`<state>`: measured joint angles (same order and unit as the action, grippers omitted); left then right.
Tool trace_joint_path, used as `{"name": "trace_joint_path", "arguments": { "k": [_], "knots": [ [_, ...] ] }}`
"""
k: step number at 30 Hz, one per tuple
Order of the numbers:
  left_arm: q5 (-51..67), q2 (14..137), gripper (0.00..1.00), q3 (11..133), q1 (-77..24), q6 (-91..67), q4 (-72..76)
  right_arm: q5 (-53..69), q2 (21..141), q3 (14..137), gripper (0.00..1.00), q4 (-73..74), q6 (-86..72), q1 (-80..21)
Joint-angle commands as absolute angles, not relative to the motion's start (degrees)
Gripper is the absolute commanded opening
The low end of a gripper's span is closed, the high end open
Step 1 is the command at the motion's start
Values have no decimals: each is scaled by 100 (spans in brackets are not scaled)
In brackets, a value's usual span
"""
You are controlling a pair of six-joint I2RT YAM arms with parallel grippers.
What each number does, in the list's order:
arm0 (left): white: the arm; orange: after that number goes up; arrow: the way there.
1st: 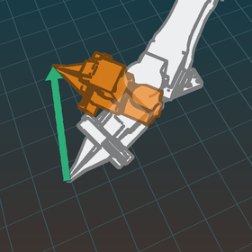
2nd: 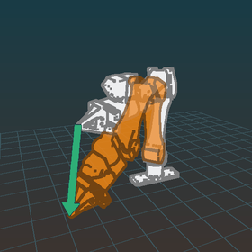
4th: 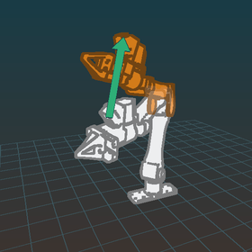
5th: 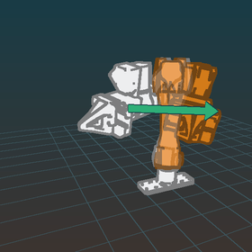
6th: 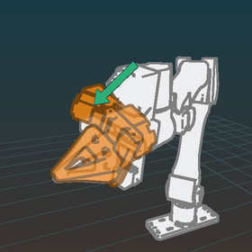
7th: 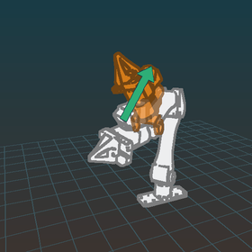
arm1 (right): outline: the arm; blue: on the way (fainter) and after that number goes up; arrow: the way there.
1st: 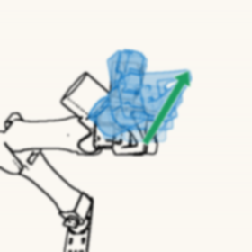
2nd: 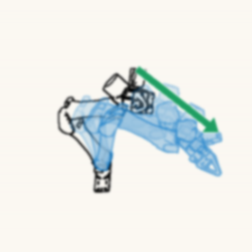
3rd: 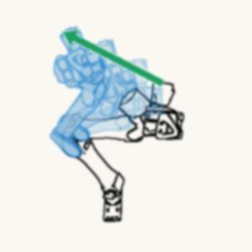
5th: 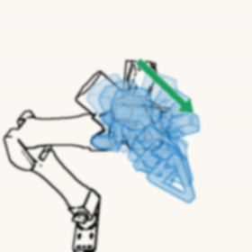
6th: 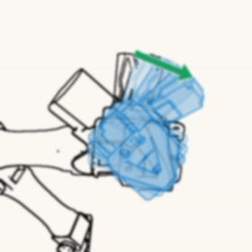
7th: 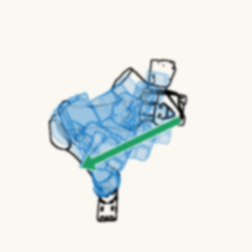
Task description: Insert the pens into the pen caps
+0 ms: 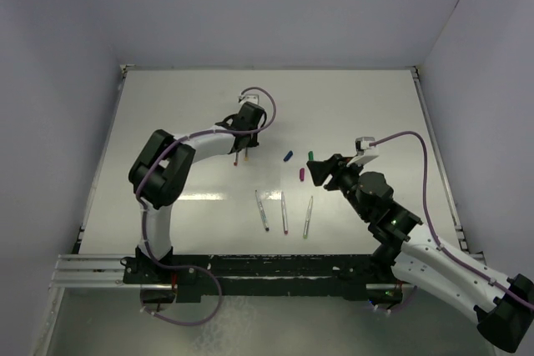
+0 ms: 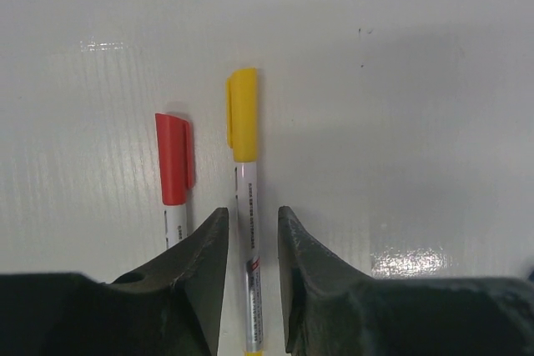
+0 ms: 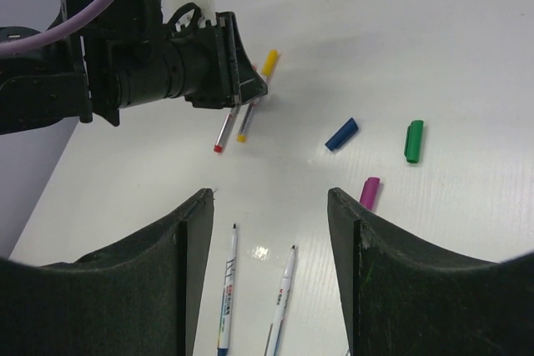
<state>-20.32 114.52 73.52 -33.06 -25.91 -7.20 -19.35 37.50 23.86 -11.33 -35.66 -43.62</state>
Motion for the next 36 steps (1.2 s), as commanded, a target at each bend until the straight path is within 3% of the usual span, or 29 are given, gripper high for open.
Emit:
{"name": "trace_joint_path", "arguments": {
  "k": [1,8,13,17,24,36],
  "knots": [
    [-1991,11045,33,7528,-3263,-2584,-744,-1881,3744,2439,59,-1402,-3601,-4370],
    [-1681,10162,36,7251,-3318,-2541,-794,-1831,3765,2516,61,-1296,-3714,-4369],
    [-1896,9455,37,6813,-3626,-2562,-1111,-2209,3707,2476,81,-1311,-3753,-4368],
    [-2182,8986,38,6426,-4123,-2771,-1502,-2383,3709,2507,88,-1239,-3620,-4366],
    [-2373,8251,43,5670,-4784,-3533,-2030,-2531,3663,2416,94,-1286,-3504,-4351],
    [-2679,8176,47,5221,-5775,-4604,-2554,-2610,3323,2243,92,-840,-3784,-4350]
  ]
}}
